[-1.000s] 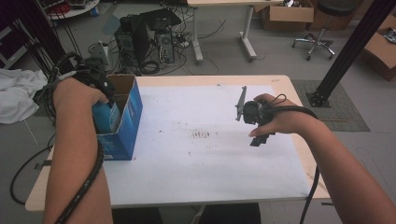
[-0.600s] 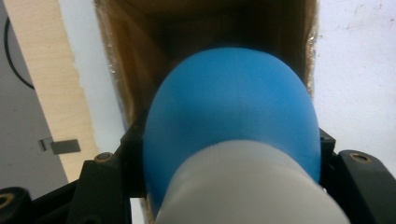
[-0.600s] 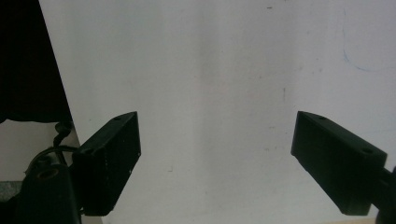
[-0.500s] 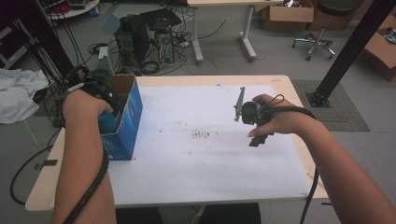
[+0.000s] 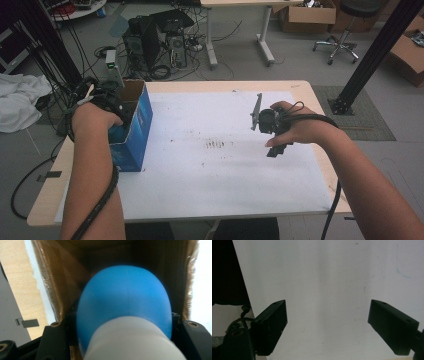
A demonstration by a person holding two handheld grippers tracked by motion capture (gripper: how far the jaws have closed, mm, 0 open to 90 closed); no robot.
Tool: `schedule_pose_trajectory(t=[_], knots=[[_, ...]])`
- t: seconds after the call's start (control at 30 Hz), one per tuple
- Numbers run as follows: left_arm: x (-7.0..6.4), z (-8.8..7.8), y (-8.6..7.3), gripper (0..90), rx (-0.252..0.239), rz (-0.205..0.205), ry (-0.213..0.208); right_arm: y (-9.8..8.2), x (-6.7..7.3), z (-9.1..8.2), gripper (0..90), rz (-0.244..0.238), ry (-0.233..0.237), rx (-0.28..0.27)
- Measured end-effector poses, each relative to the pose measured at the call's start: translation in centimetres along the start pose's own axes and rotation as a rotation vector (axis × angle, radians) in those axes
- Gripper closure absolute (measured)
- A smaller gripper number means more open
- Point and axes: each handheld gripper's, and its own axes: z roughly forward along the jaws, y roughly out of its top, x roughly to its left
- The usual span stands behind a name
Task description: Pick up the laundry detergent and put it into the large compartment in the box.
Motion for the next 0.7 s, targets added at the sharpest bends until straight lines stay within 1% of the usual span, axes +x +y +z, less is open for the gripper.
schedule_pose_trajectory(t=[0.03, 0.3, 0.4, 0.47, 0.7], knots=[[0.1, 0.2, 0.0, 39.1, 0.003, 0.006, 0.003, 0.1, 0.0, 0.0, 15.9, -0.001, -0.001, 0.001], [0.4, 1.8, 0.0, 39.1, 0.023, 0.003, 0.001, 0.2, -0.1, 0.3, 15.9, -0.005, 0.001, 0.006], [0.3, 1.8, 0.1, 39.1, 0.016, 0.002, 0.003, 0.1, -0.1, 0.3, 15.9, 0.000, 0.004, 0.006], [0.2, 1.8, 0.2, 39.1, 0.021, 0.009, 0.006, 0.1, -0.2, 0.3, 15.9, 0.002, 0.005, 0.005], [0.1, 1.8, 0.2, 38.9, 0.028, 0.001, 0.010, -0.1, -0.2, 0.4, 15.9, 0.008, 0.005, -0.002]])
